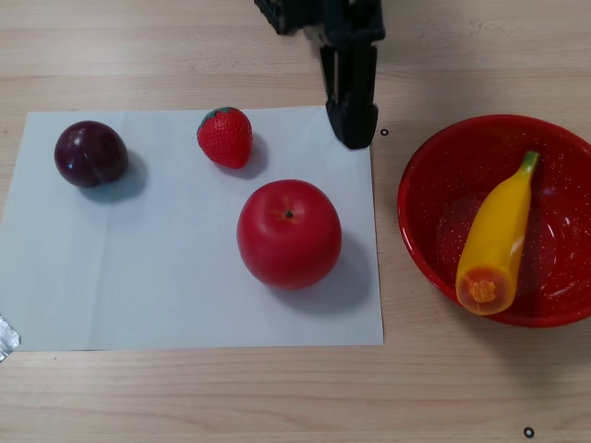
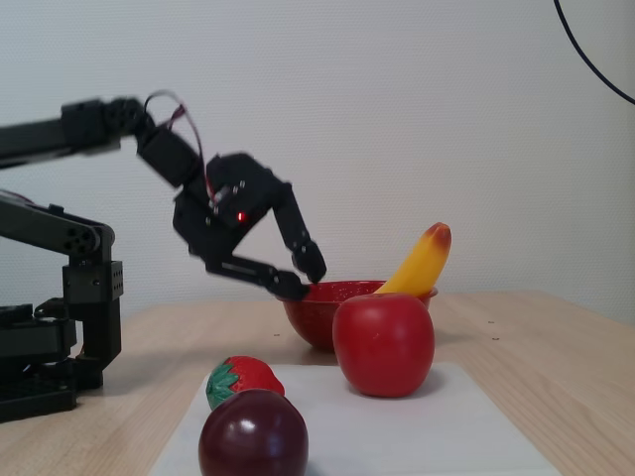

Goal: Grasp the banana and put it in the red bowl.

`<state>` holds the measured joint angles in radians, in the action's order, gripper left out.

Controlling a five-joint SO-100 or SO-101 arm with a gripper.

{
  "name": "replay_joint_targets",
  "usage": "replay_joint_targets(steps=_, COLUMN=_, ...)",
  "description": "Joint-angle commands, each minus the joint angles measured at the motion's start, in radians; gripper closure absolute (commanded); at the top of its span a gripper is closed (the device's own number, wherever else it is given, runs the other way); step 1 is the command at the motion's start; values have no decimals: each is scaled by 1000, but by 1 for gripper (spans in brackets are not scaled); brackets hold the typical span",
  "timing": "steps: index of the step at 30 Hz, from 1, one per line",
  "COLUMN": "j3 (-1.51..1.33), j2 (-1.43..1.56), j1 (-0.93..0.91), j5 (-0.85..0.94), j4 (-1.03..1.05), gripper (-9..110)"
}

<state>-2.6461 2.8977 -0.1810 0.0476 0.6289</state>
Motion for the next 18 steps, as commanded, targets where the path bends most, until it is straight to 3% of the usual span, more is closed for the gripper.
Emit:
replay_joint_targets(steps=1, j3=-17, j2=89, j1=5, j5=9, j4=-129, gripper=101)
replay_joint_targets(steps=13, j3=-442, j2=348, j1=23, j5=-34, j4=-305, gripper=101)
replay_joint_targets(steps=18, j3=-457, j2=379, j1=28, j5=-15, j4=-181, gripper=101)
